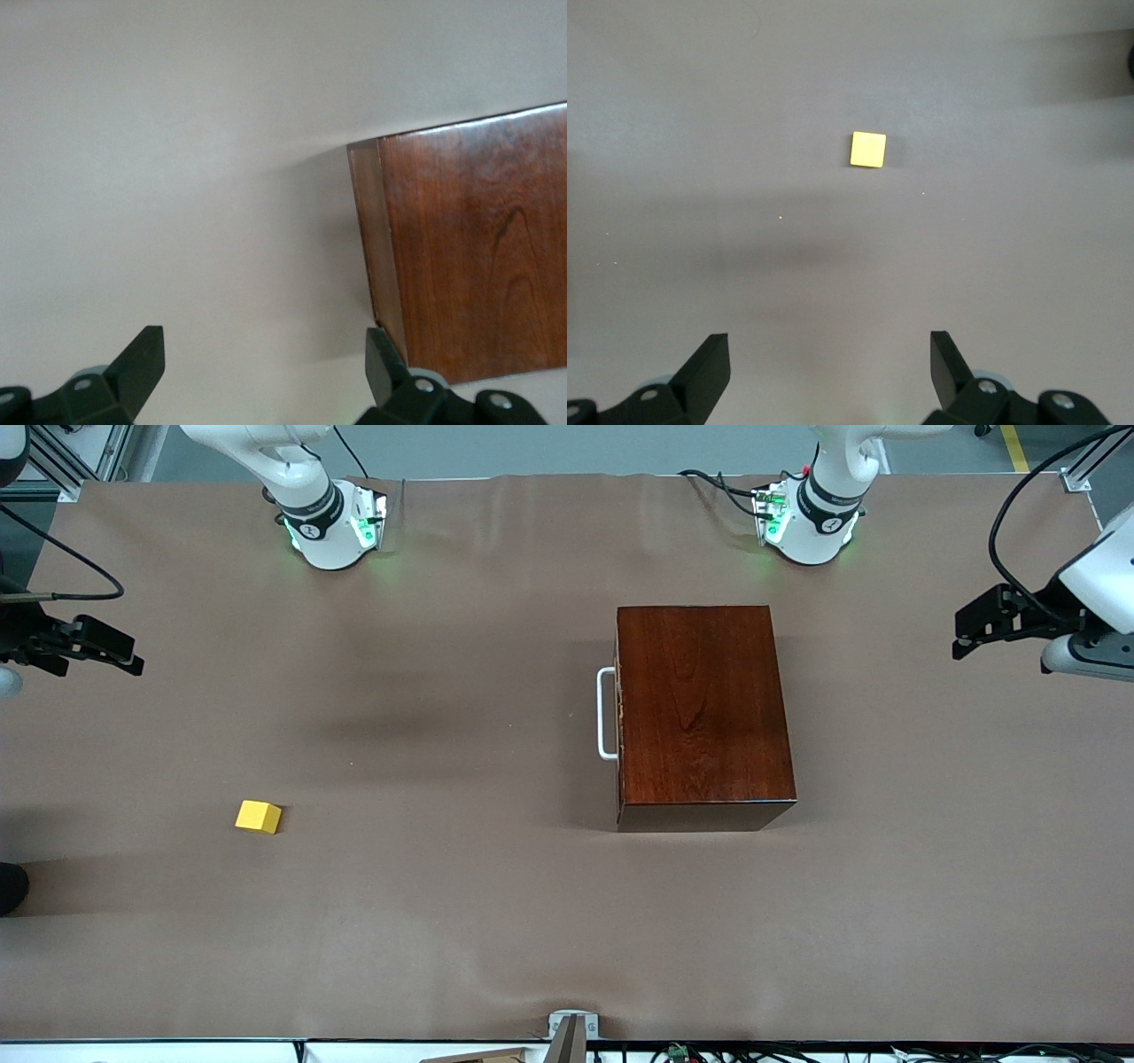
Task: Open drawer, take yellow block, close drawer
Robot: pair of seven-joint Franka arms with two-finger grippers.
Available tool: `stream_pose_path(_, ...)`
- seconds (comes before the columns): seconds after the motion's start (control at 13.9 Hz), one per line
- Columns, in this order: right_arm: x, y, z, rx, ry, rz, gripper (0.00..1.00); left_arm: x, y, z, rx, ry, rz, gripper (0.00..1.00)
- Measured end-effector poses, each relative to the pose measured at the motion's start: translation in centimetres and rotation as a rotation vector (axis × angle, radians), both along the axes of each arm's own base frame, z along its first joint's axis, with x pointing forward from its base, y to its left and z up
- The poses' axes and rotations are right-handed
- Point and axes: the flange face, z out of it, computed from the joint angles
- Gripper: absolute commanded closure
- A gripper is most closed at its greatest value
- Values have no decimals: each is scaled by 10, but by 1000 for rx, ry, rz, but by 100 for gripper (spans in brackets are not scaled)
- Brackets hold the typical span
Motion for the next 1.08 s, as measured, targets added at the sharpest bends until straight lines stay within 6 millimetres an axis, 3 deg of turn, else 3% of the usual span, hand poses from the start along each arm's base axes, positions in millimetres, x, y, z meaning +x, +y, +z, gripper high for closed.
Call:
stream_pose_path(0.29, 0, 0, 0, 0, 0, 0, 0, -15, 15, -19, 0, -10, 26, 0)
stream_pose_path(0.72, 0, 0, 0, 0, 0, 0, 0, -19, 13, -22, -1, -3, 202, 0)
stream_pose_path(1.08, 0, 0, 0, 0, 0, 0, 0, -18, 12, -21, -2, -11, 152, 0)
